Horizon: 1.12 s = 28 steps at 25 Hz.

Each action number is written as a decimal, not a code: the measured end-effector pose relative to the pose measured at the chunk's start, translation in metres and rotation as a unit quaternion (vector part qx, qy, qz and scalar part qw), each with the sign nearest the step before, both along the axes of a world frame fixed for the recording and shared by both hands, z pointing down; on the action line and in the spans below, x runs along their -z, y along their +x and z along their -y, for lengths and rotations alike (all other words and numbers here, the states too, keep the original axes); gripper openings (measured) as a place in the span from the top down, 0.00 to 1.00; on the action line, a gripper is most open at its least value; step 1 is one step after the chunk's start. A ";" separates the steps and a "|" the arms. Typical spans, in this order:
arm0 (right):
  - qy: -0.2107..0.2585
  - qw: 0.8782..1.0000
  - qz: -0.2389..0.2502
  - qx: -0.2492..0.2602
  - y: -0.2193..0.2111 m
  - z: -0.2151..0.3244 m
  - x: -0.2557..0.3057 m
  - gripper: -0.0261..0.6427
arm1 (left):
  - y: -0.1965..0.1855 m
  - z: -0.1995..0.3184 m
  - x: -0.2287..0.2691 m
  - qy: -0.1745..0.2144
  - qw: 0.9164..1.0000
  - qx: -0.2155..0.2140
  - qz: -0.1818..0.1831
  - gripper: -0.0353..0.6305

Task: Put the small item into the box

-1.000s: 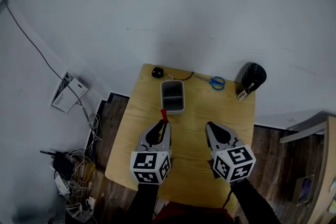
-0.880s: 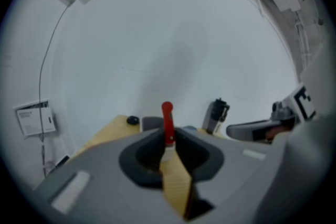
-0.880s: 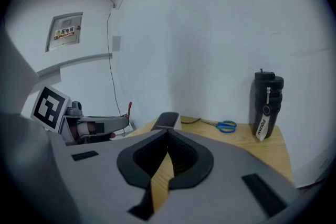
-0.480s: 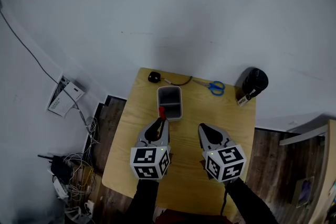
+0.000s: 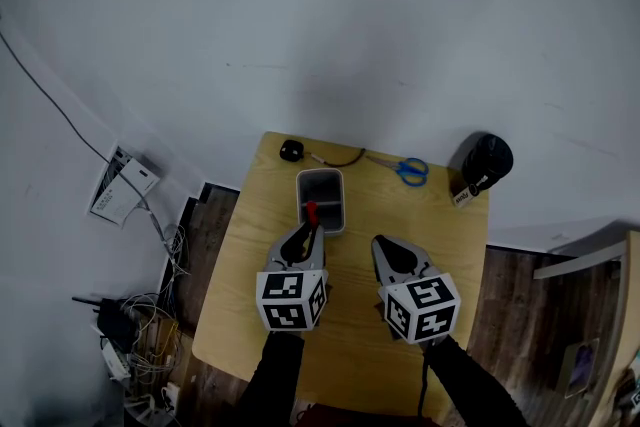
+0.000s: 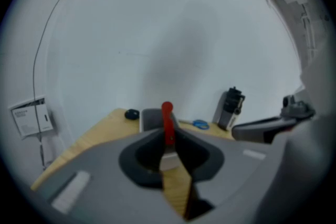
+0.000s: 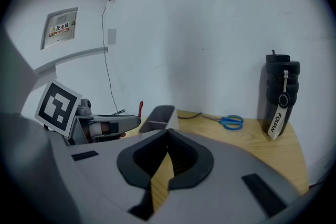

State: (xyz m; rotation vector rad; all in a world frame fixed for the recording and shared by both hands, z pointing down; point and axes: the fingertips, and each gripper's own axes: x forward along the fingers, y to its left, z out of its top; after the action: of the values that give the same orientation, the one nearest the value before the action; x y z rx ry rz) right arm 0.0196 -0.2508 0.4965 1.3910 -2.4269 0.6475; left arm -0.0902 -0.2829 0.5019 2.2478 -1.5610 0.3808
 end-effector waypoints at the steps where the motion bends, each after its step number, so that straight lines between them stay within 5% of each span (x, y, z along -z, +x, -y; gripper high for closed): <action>1: -0.001 1.000 -0.001 0.000 0.001 0.001 -0.002 0.95 | 0.000 0.002 -0.003 -0.001 1.000 -0.001 0.004 0.85; 28: -0.017 1.000 -0.005 0.007 0.005 0.008 -0.018 0.95 | 0.013 0.017 -0.028 -0.027 0.998 -0.015 0.045 0.85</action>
State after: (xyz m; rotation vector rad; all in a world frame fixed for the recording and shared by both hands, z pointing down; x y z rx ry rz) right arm 0.0250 -0.2593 0.5148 1.3588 -2.4044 0.6723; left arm -0.0776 -0.3002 0.5302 2.2424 -1.5444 0.5339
